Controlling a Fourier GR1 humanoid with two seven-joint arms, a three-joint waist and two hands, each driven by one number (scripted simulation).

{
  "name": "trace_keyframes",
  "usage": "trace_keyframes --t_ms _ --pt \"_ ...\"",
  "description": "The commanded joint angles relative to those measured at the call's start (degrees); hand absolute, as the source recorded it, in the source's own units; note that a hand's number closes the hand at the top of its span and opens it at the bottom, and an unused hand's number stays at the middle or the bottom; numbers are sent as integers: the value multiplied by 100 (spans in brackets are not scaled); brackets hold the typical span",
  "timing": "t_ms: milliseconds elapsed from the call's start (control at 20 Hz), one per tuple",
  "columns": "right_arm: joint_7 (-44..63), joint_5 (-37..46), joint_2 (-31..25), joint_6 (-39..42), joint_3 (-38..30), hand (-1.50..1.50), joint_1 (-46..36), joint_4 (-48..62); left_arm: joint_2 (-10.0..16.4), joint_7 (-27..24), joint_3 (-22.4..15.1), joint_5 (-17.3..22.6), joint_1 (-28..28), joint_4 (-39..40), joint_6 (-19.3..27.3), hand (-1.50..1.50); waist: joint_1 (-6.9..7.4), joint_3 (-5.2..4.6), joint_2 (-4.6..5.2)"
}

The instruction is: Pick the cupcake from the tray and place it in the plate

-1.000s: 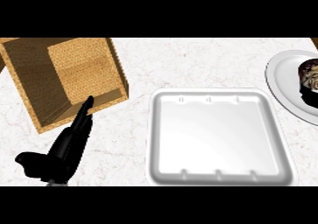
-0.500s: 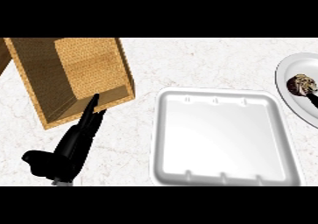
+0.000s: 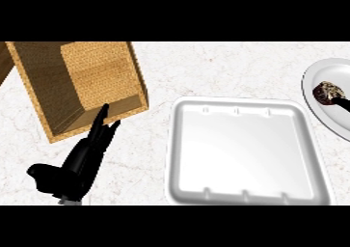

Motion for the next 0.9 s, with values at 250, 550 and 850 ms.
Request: trace_keyframes --t_ms 250,550,850 --pt "-1048 -1048 -261 819 -1037 -150 -414 1096 -40 429 299 97 336 930 238 0 -223 -121 83" --pt "-1308 -1549 -693 2244 -1347 -150 -314 1704 71 439 378 151 526 811 178 0 -313 -128 17" --pt "-2083 -1455 -995 3432 -1210 -150 289 2048 141 455 434 148 686 766 176 0 -394 -135 -18"
